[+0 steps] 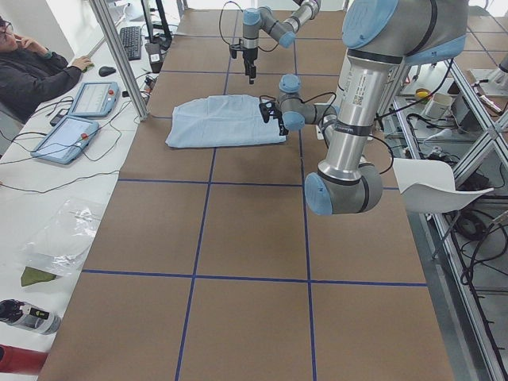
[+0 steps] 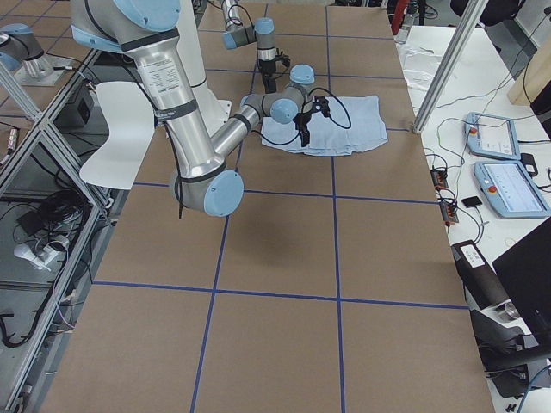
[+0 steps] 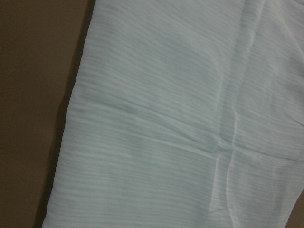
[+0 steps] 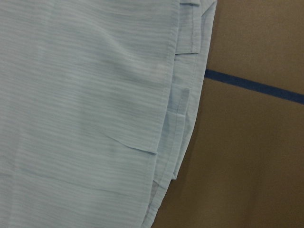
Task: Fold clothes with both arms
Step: 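Move the left gripper to the shirt's near edge while the right gripper lowers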
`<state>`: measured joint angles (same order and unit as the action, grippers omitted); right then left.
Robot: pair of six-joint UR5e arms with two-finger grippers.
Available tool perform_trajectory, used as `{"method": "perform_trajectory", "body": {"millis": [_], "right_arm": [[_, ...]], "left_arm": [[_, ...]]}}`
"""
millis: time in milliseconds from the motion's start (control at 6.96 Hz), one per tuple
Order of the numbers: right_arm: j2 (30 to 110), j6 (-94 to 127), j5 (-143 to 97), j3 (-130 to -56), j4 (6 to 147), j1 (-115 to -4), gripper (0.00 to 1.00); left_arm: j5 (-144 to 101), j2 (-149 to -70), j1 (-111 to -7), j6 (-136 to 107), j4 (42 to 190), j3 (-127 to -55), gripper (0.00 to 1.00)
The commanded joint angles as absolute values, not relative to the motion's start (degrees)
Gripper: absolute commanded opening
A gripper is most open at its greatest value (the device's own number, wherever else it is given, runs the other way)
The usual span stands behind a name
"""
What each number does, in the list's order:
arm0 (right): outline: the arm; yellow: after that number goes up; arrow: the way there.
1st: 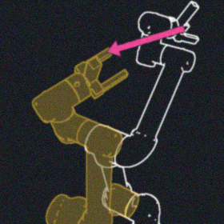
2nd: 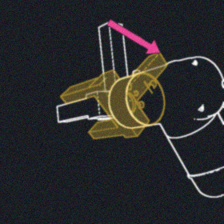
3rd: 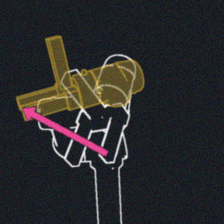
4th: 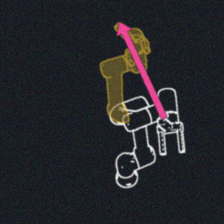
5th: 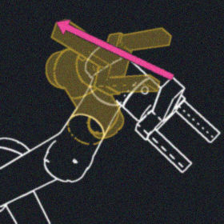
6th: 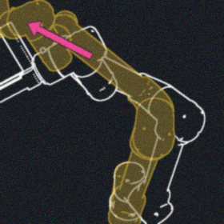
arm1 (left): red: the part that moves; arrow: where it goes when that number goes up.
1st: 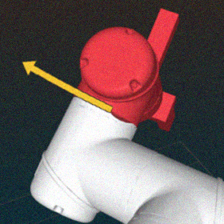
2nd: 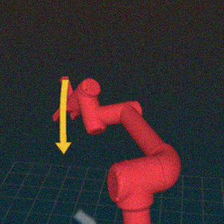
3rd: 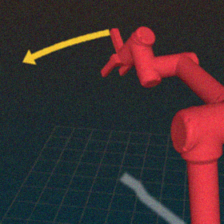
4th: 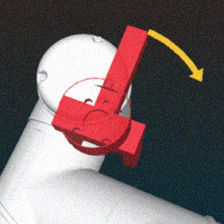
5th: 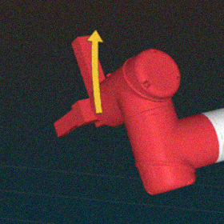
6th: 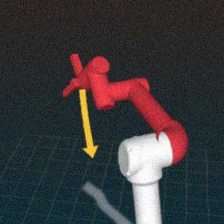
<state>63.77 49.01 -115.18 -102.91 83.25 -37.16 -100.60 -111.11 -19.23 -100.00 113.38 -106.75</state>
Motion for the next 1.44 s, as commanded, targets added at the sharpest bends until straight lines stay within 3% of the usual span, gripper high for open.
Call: {"method": "perform_trajectory", "body": {"millis": [0, 431, 862, 1149, 1293], "right_arm": [[64.1, 50.9, -115.4, -103.8, 83.3, -36.1, 1.0], [64.1, 50.9, -115.7, -104.5, 83.3, -36.2, 1.0], [64.2, 50.9, -115.8, -104.6, 83.3, -36.3, 1.0], [64.2, 50.9, -115.8, -104.6, 83.4, -36.4, 1.0], [64.2, 50.9, -115.7, -105.1, 83.4, -36.4, 1.0]], "left_arm": [[-100.2, -109.3, -18.5, -100.1, 113.3, -106.3, 0.89], [-100.2, -109.0, -17.3, -100.2, 113.3, -106.2, 0.78], [-100.2, -109.3, -17.0, -100.6, 113.3, -105.6, 0.56], [-100.1, -109.4, -17.0, -100.6, 113.3, -105.6, 0.48], [-100.1, -109.6, -17.0, -100.6, 113.3, -105.6, 0.38]]}}
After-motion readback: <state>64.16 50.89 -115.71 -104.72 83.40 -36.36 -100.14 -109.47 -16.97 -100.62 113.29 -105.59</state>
